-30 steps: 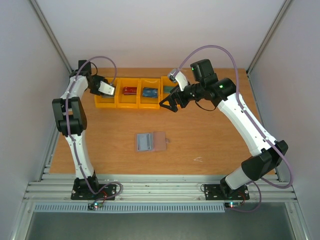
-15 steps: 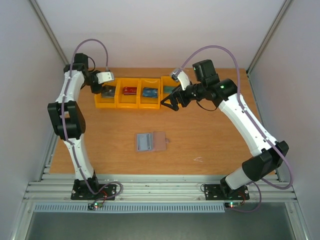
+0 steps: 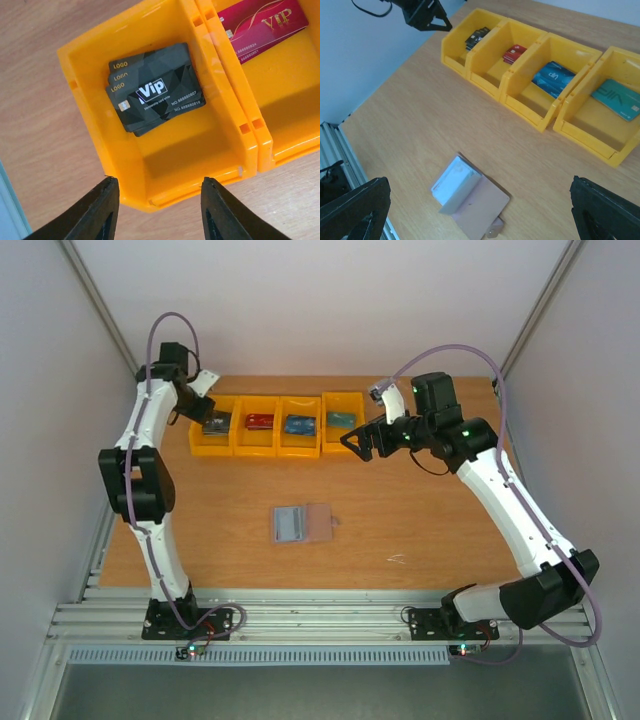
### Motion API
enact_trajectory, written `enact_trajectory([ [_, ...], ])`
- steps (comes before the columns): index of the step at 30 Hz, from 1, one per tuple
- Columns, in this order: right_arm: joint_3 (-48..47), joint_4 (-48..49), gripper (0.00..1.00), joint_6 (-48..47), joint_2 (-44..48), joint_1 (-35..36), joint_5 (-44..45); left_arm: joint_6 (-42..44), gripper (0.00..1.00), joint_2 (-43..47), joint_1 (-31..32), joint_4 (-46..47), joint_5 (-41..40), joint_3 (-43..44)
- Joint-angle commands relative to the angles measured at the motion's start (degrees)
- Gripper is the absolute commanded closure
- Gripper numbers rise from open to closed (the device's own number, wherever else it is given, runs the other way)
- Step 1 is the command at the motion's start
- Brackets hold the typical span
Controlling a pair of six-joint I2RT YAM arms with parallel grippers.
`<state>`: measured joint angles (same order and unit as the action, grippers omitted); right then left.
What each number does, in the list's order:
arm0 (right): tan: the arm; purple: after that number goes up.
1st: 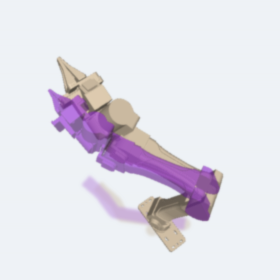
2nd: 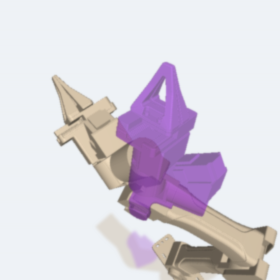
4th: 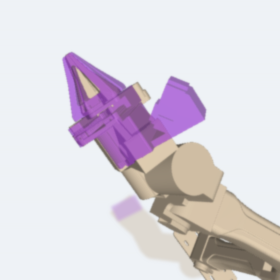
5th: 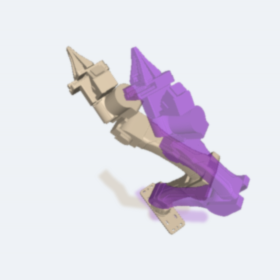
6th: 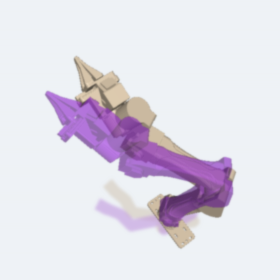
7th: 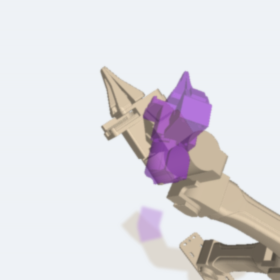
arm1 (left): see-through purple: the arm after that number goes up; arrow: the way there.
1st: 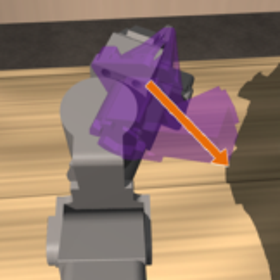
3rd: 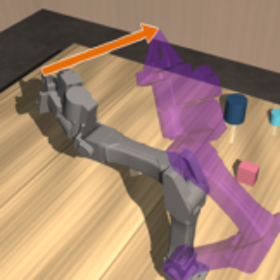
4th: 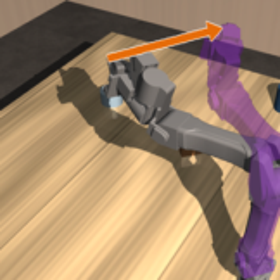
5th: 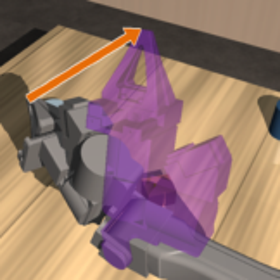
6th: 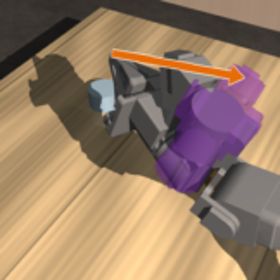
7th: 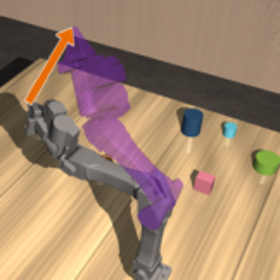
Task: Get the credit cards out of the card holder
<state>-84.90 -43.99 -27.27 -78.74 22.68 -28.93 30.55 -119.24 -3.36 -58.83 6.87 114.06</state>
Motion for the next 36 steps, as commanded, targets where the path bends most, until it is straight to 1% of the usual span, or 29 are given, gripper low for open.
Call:
enact_trajectory([
  [1, -0.5, 1.9, 0.02, 0.5, 0.1, 0.0, -1.5, -7.5, 0.53, -2.8, 1.6, -2.6, -6.7, 1.4],
  [5, -2.6, 1.1, 0.01, -0.3, -0.8, 0.0, -1.8, -9.6, 0.61, -8.2, 1.5, -4.6, -7.9, 6.3],
  [7, -2.5, 1.4, 0.01, -0.4, -0.6, 0.0, -2.0, -10.3, 0.71, -9.9, 1.6, -5.5, -7.3, 7.8],
  [9, -2.0, 1.7, 0.01, -0.2, -0.3, 0.0, -2.1, -11.1, 0.77, -10.5, 1.7, -5.5, -7.1, 7.2],
  [10, -1.6, 1.9, 0.02, -0.2, -0.2, 0.0, -2.0, -11.5, 0.77, -10.6, 1.7, -5.0, -7.1, 6.1],
  [14, -0.9, 1.9, 0.02, 0.1, 0.1, 0.0, -1.9, -11.5, 0.78, -12.9, 2.8, -3.9, -7.1, 3.8],
  [17, -1.1, 1.4, 0.02, 0.0, -0.4, 0.0, -1.7, -11.6, 0.78, -15.3, 3.1, -3.6, -7.1, 6.5],
  [20, -2.4, 0.4, 0.01, -0.3, -1.1, 0.0, -1.5, -13.3, 0.78, -17.0, 3.1, -3.5, -7.1, 7.3],
  [23, -2.8, 0.2, 0.01, -0.2, -1.1, 0.0, -1.0, -13.7, 0.78, -18.1, 3.1, -3.3, -9.0, 6.4],
  [26, -3.6, -0.8, 0.02, -0.3, -0.8, 0.0, -0.2, -14.4, 0.78, -18.3, 3.1, -1.1, -8.9, 4.5],
  [31, -5.1, -2.3, 0.02, -1.1, -0.9, 0.0, 0.6, -15.0, 0.78, -21.9, 3.1, -1.2, -8.8, 7.6],
  [34, -7.1, -3.2, 0.01, -1.3, -1.8, 0.0, 1.0, -15.4, 0.76, -22.9, 3.1, 1.0, -9.1, 7.1],
  [36, -7.5, -3.0, 0.02, -1.3, -2.1, 0.0, 1.2, -15.7, 0.75, -23.0, 3.1, 4.3, -8.5, 5.9],
])
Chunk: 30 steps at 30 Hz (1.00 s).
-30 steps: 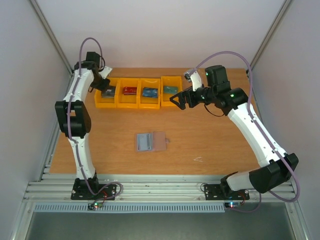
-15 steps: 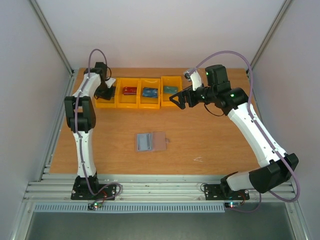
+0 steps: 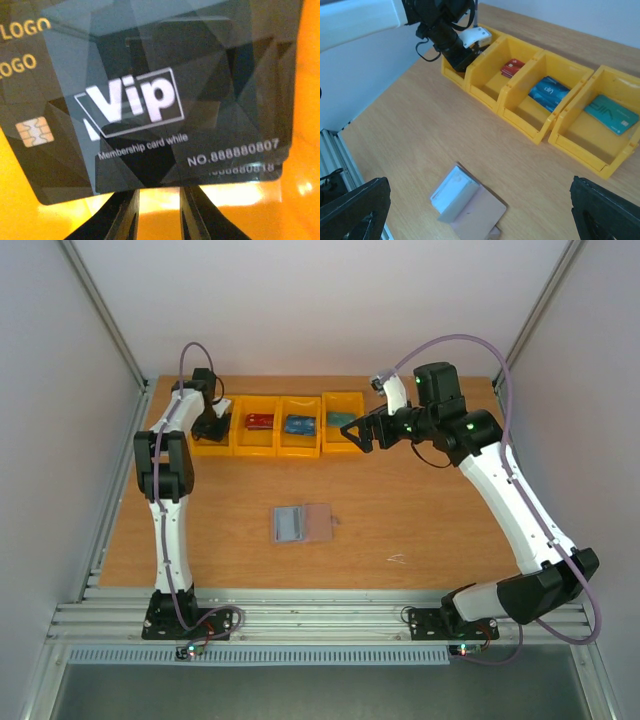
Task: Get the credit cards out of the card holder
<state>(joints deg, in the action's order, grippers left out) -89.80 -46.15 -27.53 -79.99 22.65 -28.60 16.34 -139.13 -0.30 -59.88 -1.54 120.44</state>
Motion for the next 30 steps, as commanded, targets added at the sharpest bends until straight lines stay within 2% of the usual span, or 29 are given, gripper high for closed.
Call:
enact_trajectory([
  [1, -2.8, -0.8, 0.02, -1.0, -1.0, 0.0, 1.0, -1.7, 0.74, -3.2, 0.0, 6.9, 0.0, -0.9],
  [9, -4.9, -2.6, 0.01, -1.2, -1.5, 0.0, 1.2, -6.1, 0.73, -3.2, 0.0, 14.7, 3.0, -1.7],
  [15, -4.2, -2.8, 0.02, -0.4, -0.2, 0.0, 1.5, -6.0, 0.73, -2.3, 0.0, 15.0, 4.7, -2.4],
  [22, -2.5, -2.1, 0.02, 1.9, 1.2, 0.0, 1.5, -4.3, 0.68, 8.5, -0.6, 17.7, 6.6, -10.7],
  [26, 0.4, 0.2, 0.02, 3.7, 2.9, 0.0, -0.9, -1.0, 0.65, 14.8, -0.9, 16.2, 9.4, -12.7],
  [30, -0.6, -1.1, 0.02, 6.0, 2.9, 0.1, -3.8, 1.8, 0.62, 21.4, -1.0, 15.2, 9.0, -16.3],
])
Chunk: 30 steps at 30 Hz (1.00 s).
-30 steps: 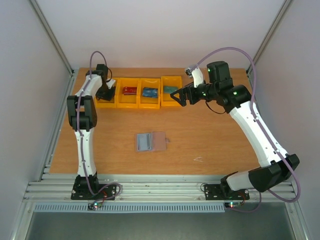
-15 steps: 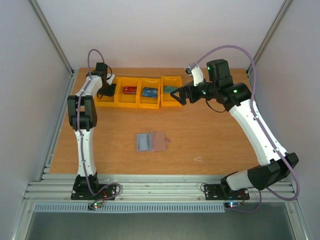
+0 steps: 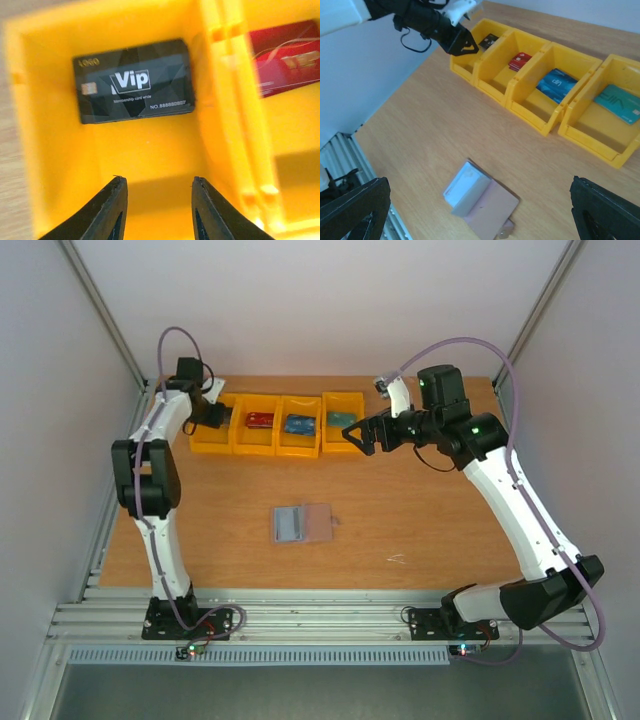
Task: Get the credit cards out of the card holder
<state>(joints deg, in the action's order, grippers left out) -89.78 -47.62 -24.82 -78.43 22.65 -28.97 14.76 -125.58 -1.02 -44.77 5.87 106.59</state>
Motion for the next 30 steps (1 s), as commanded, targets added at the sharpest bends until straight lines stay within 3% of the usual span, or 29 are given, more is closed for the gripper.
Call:
enact_trajectory([
  [1, -0.9, -0.4, 0.02, 3.7, 1.3, 0.2, -4.0, 3.6, 0.61, 9.4, -0.4, -0.3, 1.6, -3.5],
  [9, 4.0, -0.3, 0.04, 9.8, 3.9, 1.1, -3.8, 5.2, 0.49, 23.6, -0.4, -8.6, 5.6, -8.6],
  [14, 9.4, 0.7, 0.05, 13.1, 3.9, 4.9, 4.2, 4.6, 0.44, 33.2, -0.1, -12.2, 12.2, -13.0],
  [22, 14.1, -0.3, 0.06, 20.6, -0.5, 14.8, 20.3, -13.5, 0.40, 46.1, 3.0, -4.9, 29.6, -29.8],
  [30, 12.9, 1.2, 0.05, 29.5, -8.5, 22.5, 27.6, -27.8, 0.37, 52.3, 6.7, 1.9, 28.1, -43.8],
])
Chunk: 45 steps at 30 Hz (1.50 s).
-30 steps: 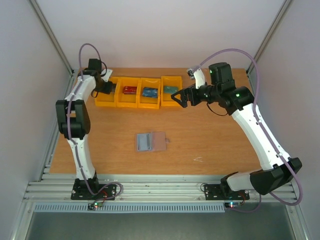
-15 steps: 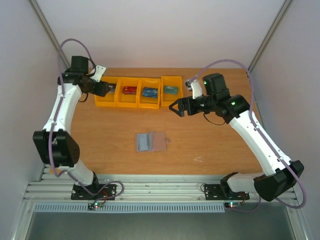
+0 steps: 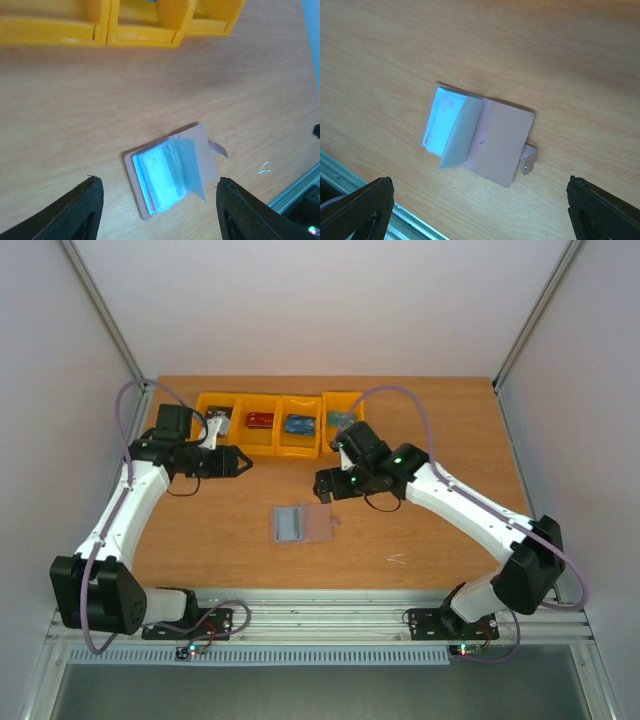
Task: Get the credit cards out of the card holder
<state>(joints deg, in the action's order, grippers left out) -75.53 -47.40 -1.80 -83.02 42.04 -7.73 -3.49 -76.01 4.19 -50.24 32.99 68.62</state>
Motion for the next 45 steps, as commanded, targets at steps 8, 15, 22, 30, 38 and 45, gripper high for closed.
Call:
enact_trajectory([
  [8, 0.9, 5.1, 0.04, 10.9, -11.0, 4.1, 2.7, -20.5, 0.31, 6.6, 5.5, 24.6, 1.4, -23.8],
  [15, -1.7, 5.7, 0.04, 11.3, -18.6, 4.8, -1.2, -24.9, 0.27, 3.0, 6.4, 30.9, -0.4, -29.7],
  [22, -4.6, 7.2, 0.05, 13.4, -26.2, 6.0, -3.0, -26.2, 0.27, -4.6, 6.7, 32.3, -1.2, -29.4],
  [30, -1.8, 9.7, 0.38, 16.9, -29.1, 6.0, -1.7, -26.5, 0.27, -13.1, 9.9, 35.3, 1.2, -27.6],
  [38, 0.6, 11.5, 0.80, 17.4, -28.7, 5.0, -2.0, -23.9, 0.27, -14.7, 13.8, 33.7, 2.0, -23.9],
  [45, 4.1, 15.8, 0.99, 17.4, -22.7, 3.3, -3.7, -21.9, 0.25, -11.6, 14.2, 32.3, 2.5, -22.7],
])
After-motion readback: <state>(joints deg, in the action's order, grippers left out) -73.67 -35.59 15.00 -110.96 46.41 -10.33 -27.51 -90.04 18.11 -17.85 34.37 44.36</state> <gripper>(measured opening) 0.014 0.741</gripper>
